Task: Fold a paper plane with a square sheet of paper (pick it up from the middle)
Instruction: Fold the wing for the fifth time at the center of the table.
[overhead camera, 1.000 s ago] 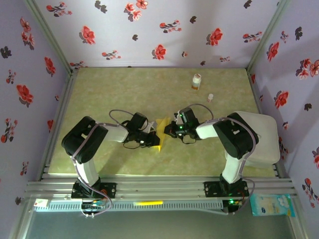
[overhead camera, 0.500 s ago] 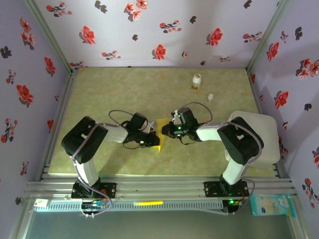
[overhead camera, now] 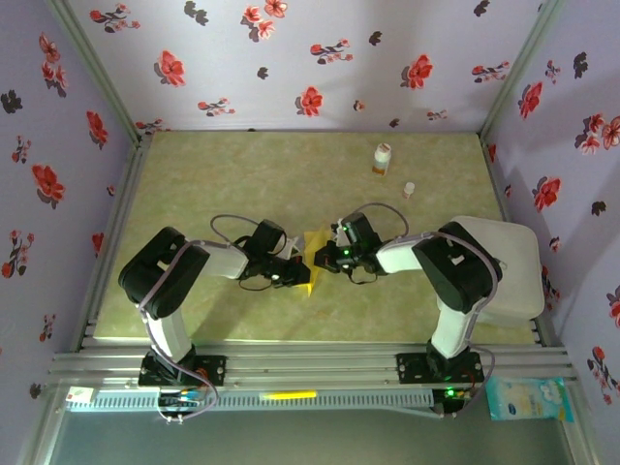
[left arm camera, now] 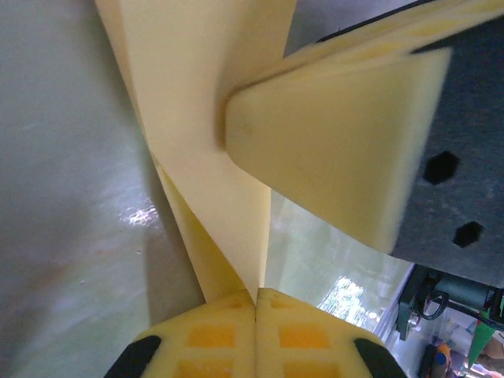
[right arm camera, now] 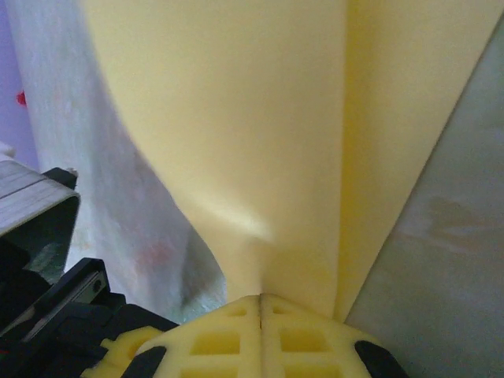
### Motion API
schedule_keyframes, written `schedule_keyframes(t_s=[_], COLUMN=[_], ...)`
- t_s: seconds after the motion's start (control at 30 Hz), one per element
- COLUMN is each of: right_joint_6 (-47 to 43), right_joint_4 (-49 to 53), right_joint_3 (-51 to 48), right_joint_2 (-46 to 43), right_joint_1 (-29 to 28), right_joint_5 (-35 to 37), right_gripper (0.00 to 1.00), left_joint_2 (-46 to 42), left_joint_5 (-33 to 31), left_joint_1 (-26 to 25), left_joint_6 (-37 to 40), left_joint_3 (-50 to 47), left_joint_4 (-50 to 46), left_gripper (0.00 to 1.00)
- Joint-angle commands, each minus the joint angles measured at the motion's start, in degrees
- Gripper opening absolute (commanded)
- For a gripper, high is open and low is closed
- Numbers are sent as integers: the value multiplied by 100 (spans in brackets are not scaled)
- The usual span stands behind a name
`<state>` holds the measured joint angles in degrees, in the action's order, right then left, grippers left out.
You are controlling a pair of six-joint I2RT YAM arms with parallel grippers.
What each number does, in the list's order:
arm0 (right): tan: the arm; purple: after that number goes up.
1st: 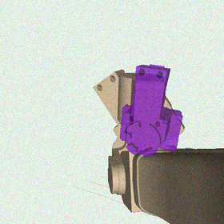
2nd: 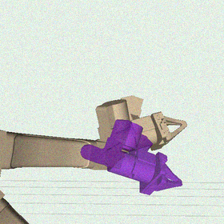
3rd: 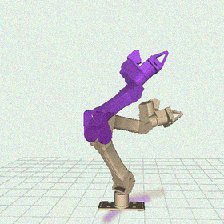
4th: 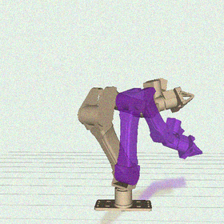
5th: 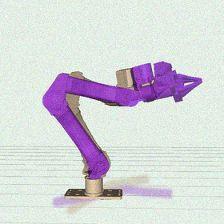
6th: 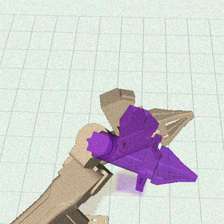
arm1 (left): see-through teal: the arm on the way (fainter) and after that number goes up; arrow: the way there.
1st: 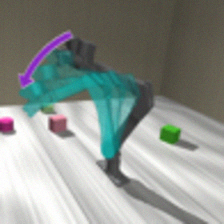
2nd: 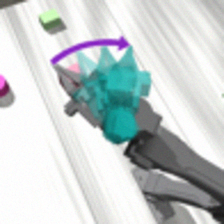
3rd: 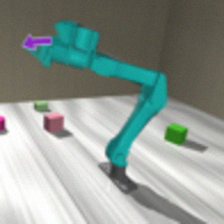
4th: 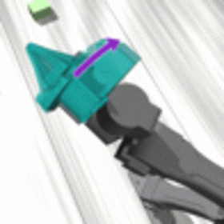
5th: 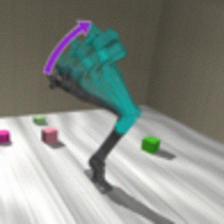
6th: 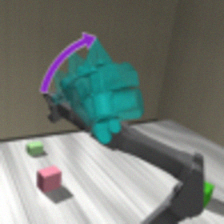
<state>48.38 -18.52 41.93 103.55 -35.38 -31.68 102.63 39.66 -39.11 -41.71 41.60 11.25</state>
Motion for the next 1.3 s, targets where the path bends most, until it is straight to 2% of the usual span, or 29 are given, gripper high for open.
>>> schedule_keyframes(t_s=[0.0,0.13,0.27,0.7,1.07,1.17,1.27], right_joint_6=[-102,-57,-13,110,135,123,128], right_joint_4=[235,218,183,106,113,103,104], right_joint_3=[83,63,78,42,8,6,3], right_joint_2=[137,152,153,174,183,183,177], right_joint_1=[-13,-10,0,13,39,48,66], right_joint_5=[347,386,380,377,414,410,406], right_gripper=[3,2,2,2,2,2,2], left_joint_2=[-93,-182,-173,-138,-146,-201,-273], left_joint_5=[-104,-46,-46,-502,-542,-539,-538], left_joint_1=[-9,-18,-44,-149,-152,-149,-150], left_joint_6=[-37,-21,53,472,456,449,430], left_joint_3=[-255,-296,-287,-3,-51,-72,-102], left_joint_4=[-413,-475,-626,-1500,-1466,-1472,-1472], left_gripper=[9,20,21,18,5,6,12])
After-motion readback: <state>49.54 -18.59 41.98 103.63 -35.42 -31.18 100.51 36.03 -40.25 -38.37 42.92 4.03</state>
